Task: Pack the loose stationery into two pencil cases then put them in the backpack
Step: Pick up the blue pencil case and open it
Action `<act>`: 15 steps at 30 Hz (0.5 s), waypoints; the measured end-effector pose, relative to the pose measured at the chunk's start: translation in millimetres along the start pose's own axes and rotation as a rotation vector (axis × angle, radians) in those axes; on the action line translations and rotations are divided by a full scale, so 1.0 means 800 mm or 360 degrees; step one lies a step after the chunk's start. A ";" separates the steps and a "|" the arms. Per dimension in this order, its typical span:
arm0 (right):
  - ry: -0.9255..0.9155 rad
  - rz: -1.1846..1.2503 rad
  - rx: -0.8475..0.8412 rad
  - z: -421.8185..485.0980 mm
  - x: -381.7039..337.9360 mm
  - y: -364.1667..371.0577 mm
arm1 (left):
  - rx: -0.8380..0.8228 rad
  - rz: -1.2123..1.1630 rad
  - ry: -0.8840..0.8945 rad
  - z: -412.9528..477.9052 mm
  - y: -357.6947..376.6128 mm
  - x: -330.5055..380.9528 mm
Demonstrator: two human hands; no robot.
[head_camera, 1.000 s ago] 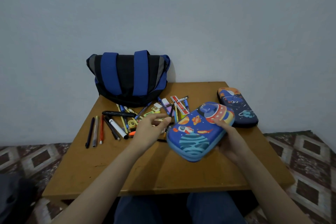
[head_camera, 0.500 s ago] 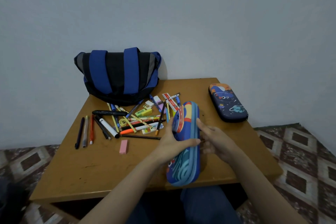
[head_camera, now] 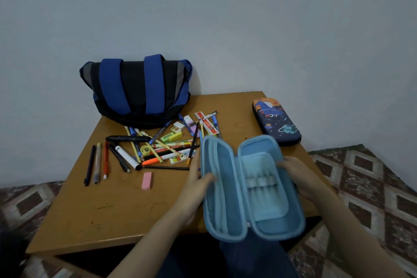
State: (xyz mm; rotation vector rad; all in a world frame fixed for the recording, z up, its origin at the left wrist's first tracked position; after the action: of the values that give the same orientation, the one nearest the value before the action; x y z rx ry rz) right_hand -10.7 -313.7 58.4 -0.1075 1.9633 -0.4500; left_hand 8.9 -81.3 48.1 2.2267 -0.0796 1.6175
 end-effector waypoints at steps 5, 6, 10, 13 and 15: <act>0.0012 -0.0183 -0.0024 -0.002 0.015 -0.017 | 0.0039 0.0665 0.0026 0.002 -0.019 -0.027; -0.0033 -0.0202 0.0009 0.000 0.017 -0.017 | 0.0046 0.0818 0.0022 0.003 -0.021 -0.029; -0.0250 -0.0284 0.0132 0.014 0.026 -0.011 | 0.0079 0.1198 0.0043 -0.003 -0.020 -0.034; -0.0241 -0.0475 0.0137 0.024 0.036 -0.010 | 0.0120 0.1555 0.0021 -0.001 -0.025 -0.035; -0.0212 -0.0604 0.0164 0.025 0.038 -0.010 | 0.0111 0.1730 0.0035 0.004 -0.027 -0.034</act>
State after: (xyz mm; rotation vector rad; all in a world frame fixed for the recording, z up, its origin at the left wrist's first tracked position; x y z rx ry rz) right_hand -6.4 -335.1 28.2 -0.4380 1.7863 -0.7697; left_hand 8.3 -67.3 16.3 2.3289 -1.4488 2.1108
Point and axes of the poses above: each hand's wrist, its own z-axis towards the middle knuckle, its own y-axis out of the palm, x = y × z, the point moved 1 cm from there along z, towards the middle knuckle, and after that the axes turned 11 degrees about -z, right-handed, at the moved point
